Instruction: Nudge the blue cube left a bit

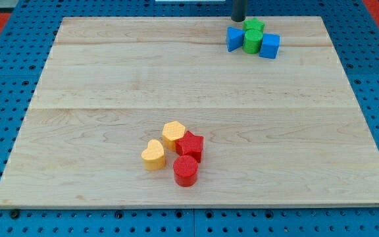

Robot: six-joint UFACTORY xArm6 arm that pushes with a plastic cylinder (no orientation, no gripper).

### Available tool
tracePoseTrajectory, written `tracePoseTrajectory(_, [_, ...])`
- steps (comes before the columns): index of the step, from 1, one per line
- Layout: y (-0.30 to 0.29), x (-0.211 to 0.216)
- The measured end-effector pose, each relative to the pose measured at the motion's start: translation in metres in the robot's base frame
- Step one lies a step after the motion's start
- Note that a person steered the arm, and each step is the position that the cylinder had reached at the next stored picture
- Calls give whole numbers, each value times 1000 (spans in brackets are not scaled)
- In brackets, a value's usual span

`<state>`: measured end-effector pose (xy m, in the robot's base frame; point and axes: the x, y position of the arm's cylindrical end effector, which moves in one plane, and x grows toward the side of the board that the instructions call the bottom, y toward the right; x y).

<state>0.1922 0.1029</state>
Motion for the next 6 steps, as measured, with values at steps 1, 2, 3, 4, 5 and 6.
tracePoseTrajectory(1, [31, 1])
tracePoseTrajectory(2, [82, 14])
tracePoseTrajectory(3, [70, 20])
tracePoseTrajectory(4, [79, 48])
tracePoseTrajectory(5, [98, 117])
tracePoseTrajectory(6, [135, 202])
